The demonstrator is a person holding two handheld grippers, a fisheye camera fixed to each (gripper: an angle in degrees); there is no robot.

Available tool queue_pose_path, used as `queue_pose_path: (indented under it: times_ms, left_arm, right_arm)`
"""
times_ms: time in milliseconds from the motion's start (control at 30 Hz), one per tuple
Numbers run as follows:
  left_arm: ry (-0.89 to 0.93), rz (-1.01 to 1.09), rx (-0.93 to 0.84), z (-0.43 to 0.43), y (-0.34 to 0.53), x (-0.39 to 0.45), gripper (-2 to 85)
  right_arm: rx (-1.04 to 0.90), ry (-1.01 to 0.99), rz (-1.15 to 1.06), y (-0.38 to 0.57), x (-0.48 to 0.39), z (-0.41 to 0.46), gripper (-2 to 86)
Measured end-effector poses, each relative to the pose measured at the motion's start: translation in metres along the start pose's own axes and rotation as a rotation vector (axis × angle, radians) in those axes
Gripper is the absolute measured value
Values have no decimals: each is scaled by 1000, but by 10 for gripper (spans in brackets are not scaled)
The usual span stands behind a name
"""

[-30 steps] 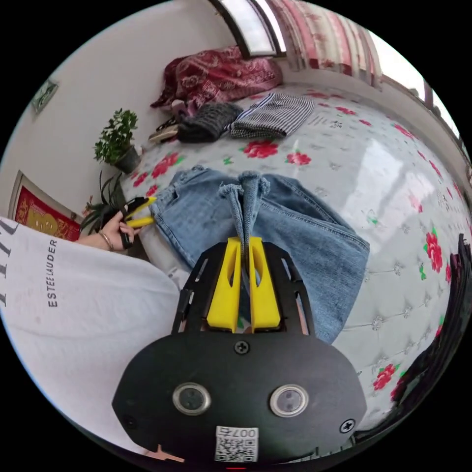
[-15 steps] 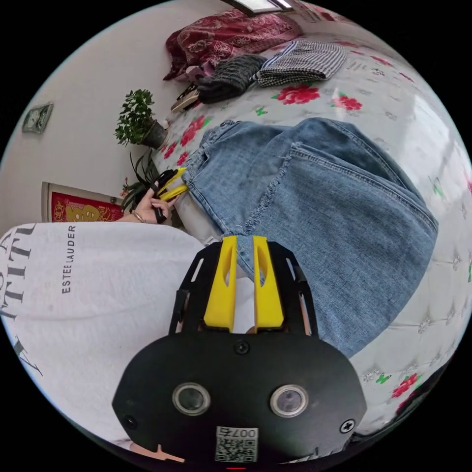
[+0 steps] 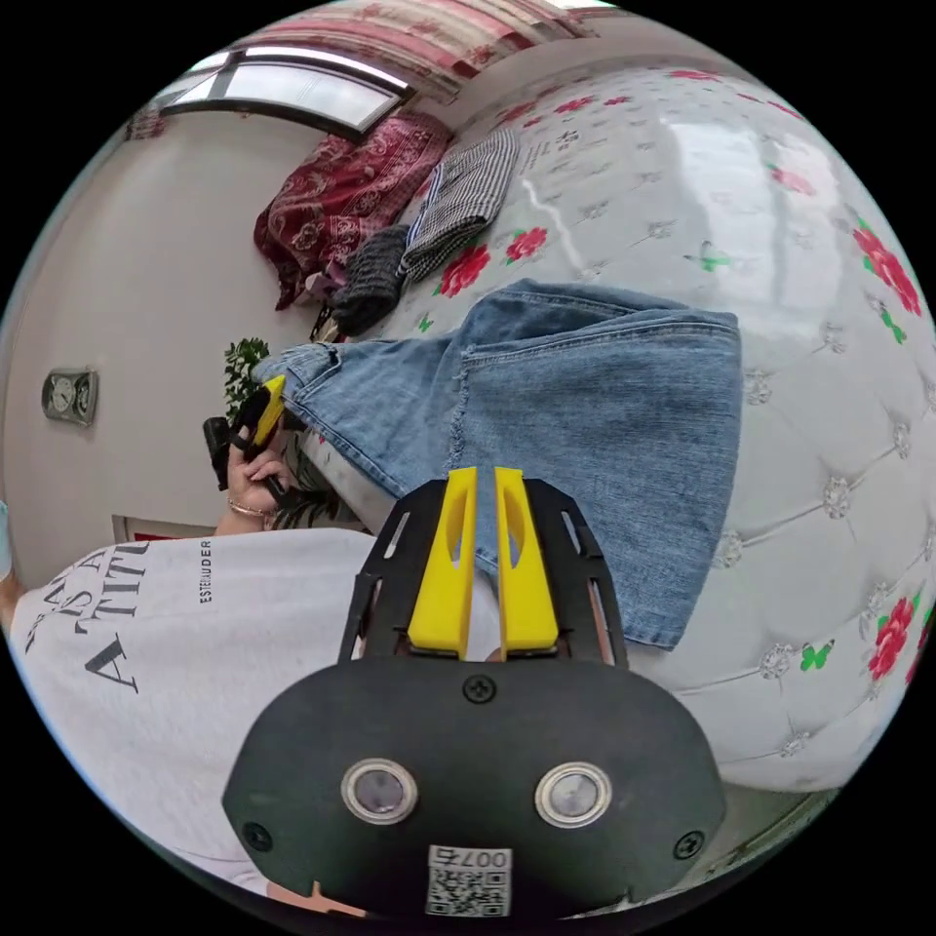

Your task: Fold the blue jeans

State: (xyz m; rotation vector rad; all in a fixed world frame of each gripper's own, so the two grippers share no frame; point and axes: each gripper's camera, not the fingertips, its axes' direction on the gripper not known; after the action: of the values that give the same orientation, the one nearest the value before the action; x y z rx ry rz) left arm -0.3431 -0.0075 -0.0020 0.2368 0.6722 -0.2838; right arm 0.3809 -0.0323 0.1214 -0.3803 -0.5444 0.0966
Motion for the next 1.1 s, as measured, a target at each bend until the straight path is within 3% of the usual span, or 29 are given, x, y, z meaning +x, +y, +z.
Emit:
queue_pose_path:
  times_ms: [167,300,367,433,533,800,1000,1100]
  left_arm:
    - [186,348,-290,125,-12,111,35]
    - [305,357,-651,267,32,140,46]
    - [322,346,-698,288,43,145,66]
    - [349,358,-699,287,46,148,86]
    - [218,371,-671,265,45,130,110]
    - [34,-219,-450,197,45,-31,126]
    - [96,-285,-546,248,45,-67,159]
    - [133,-310,-605,283,42,-75,150]
  right_arm:
    - [170,7,161,28,56,-52,13]
    - [257,-20,302,55,101,-75,26]
    - [256,-47,334,60,116,-78,37]
    - [243,-56,344,61,130,-81,54]
    - [211,-61,352,55,148,-80,74]
    - [125,-166,411,20,208,-75,121]
    - [14,-353,428,-7,239,-53,124]
    - [-35,-286,448,-15,245,-54,104]
